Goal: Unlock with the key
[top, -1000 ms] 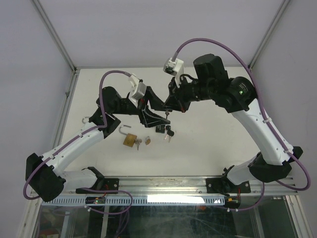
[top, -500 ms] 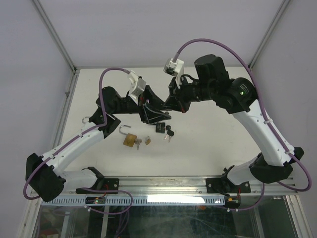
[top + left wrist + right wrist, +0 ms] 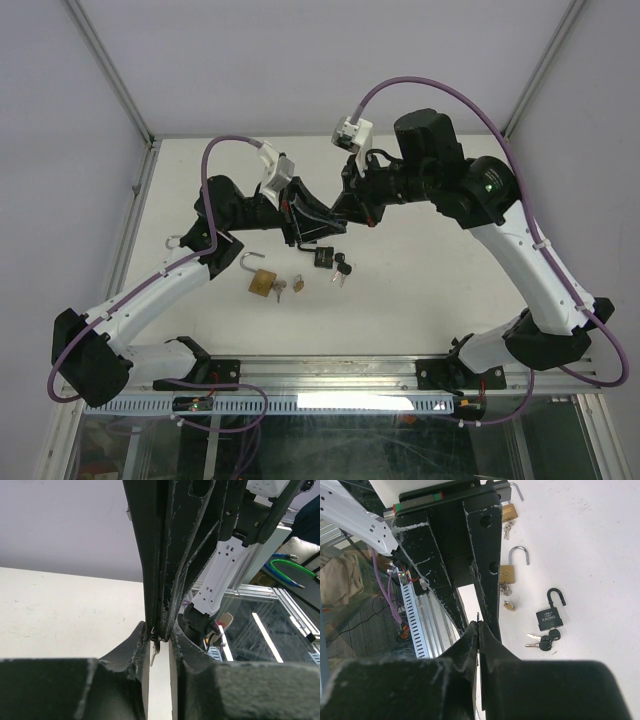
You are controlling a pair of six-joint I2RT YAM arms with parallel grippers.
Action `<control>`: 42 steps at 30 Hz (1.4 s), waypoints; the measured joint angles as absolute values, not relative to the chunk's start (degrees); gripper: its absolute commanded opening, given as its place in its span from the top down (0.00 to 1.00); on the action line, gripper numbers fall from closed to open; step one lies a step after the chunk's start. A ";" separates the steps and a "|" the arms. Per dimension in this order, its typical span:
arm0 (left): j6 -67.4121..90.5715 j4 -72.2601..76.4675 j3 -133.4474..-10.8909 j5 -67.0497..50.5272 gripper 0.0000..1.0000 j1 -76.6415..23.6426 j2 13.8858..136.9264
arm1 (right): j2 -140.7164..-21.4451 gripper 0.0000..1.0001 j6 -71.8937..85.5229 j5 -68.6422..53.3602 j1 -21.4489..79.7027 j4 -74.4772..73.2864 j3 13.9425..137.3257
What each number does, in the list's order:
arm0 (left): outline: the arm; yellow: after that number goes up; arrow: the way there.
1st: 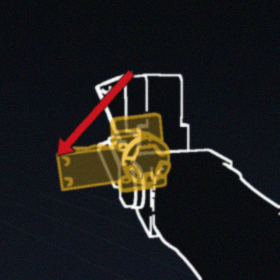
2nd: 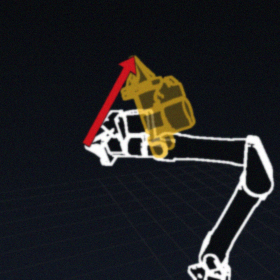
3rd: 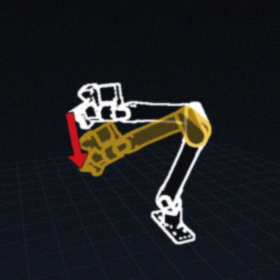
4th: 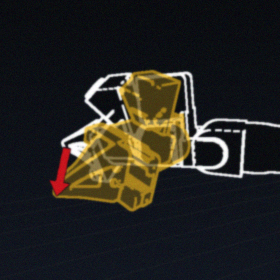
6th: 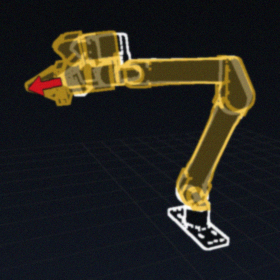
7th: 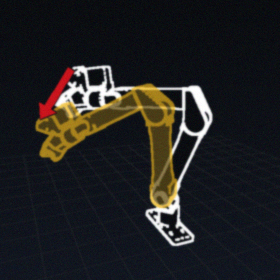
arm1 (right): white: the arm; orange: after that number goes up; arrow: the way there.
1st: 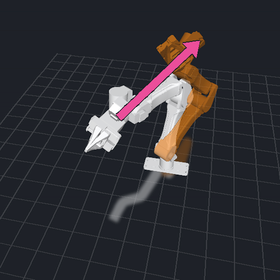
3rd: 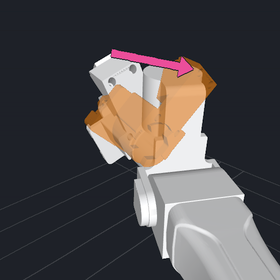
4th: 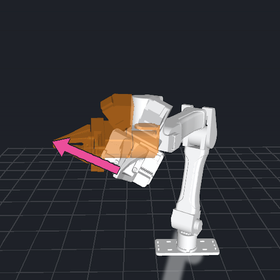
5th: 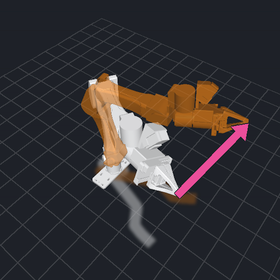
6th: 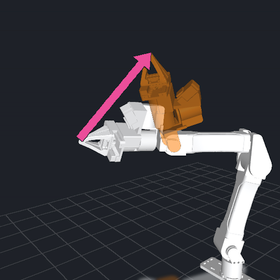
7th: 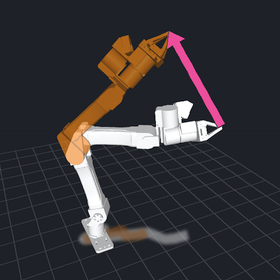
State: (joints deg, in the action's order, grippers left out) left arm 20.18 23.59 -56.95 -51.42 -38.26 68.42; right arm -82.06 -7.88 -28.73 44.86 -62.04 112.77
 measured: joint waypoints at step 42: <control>24.23 28.47 -55.13 -50.78 0.61 -38.30 67.90 | -80.09 1.00 -7.18 -32.12 43.40 -59.07 109.45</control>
State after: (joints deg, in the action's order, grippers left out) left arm 24.23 28.47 -55.13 -50.78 -38.30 67.90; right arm -80.09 -7.18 -32.12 43.40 -59.07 109.45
